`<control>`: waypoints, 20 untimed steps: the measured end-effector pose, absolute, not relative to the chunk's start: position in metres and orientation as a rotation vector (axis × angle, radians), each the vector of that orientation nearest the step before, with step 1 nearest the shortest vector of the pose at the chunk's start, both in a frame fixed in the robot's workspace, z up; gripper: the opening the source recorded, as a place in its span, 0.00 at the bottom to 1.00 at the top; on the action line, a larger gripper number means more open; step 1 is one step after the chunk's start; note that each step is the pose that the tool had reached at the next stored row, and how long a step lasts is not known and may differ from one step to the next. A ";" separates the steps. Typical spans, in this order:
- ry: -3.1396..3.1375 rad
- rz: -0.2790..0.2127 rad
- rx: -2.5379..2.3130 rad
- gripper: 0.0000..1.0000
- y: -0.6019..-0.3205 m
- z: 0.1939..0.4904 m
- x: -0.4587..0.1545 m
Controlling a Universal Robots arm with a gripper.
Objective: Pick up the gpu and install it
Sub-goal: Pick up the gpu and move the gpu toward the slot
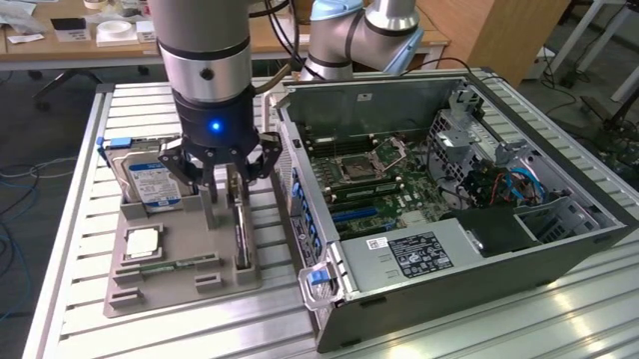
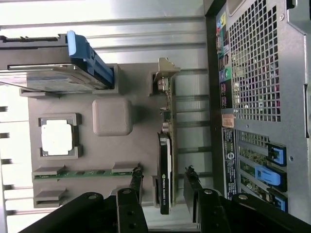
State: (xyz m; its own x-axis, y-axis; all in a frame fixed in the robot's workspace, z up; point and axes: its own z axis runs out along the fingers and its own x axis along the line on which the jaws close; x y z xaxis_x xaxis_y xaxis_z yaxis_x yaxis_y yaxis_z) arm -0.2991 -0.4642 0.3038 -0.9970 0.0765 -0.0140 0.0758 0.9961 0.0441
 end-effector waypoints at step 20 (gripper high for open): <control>3.123 0.068 0.119 0.47 -0.464 0.286 -0.294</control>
State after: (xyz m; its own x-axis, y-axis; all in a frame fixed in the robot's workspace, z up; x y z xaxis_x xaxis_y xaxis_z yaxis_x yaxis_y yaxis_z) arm -0.2937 -0.4642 0.2862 -0.9970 0.0764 -0.0141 0.0758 0.9961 0.0442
